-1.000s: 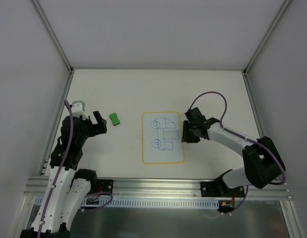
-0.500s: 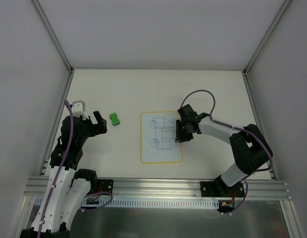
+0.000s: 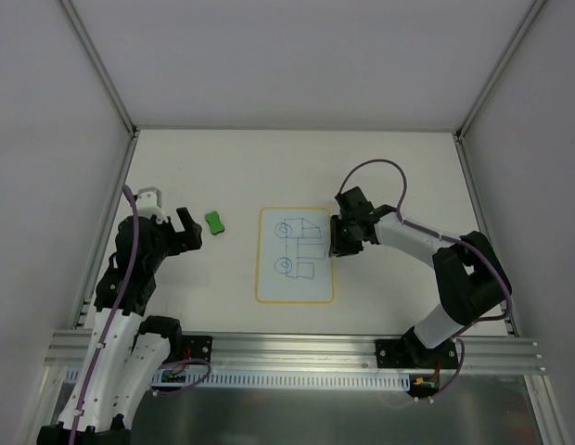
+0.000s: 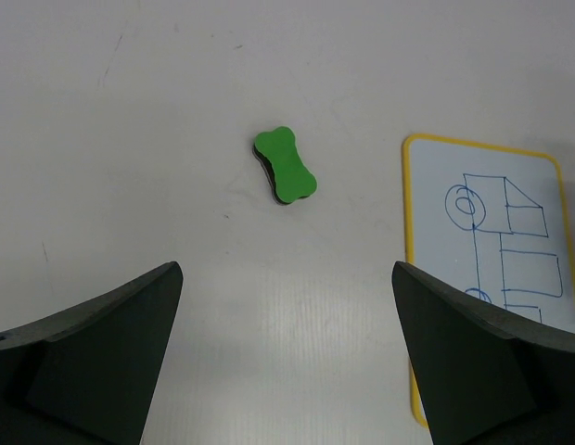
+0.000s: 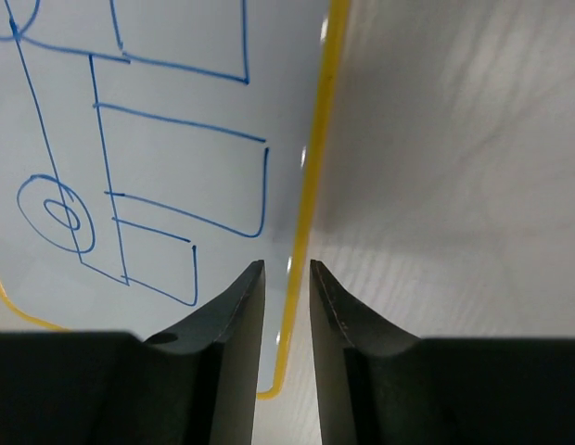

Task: Erase the whiteboard

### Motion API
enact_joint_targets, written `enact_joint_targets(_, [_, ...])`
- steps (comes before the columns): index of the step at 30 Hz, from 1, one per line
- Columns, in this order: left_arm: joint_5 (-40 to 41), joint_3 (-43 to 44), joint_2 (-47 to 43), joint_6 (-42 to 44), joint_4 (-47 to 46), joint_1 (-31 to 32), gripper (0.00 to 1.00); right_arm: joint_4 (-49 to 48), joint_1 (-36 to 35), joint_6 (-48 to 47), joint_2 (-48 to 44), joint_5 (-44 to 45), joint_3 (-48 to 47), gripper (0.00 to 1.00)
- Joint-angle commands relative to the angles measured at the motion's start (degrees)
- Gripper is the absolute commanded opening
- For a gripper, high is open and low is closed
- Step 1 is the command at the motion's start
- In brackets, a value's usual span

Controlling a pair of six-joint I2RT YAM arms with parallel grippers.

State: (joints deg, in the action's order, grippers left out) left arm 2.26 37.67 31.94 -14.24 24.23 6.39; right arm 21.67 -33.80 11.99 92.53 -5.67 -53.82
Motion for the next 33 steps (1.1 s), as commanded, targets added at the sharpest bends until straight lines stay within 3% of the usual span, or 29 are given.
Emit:
enact_joint_targets(1, [-2.0, 1.88, 1.36, -1.14, -2.34, 0.29, 0.99, -0.14, 4.17, -2.49, -4.11, 2.51, -2.07, 0.29])
enact_joint_targets(9, [-2.09, 3.81, 5.75, -2.72, -2.26, 0.29, 0.99, -2.33, 5.85, -5.22, -0.07, 0.4, -3.57, 0.28])
enact_joint_targets(18, [-2.09, 5.13, 11.3, -5.53, -2.26, 0.29, 0.99, -11.2, 5.94, -3.03, 2.39, -3.82, 0.03, 0.28])
enact_joint_targets(33, [-1.56, 5.66, 17.71, -11.6, -2.26, 0.2, 0.99, -14.46, 8.49, -0.39, 6.69, -5.75, 1.35, 0.25])
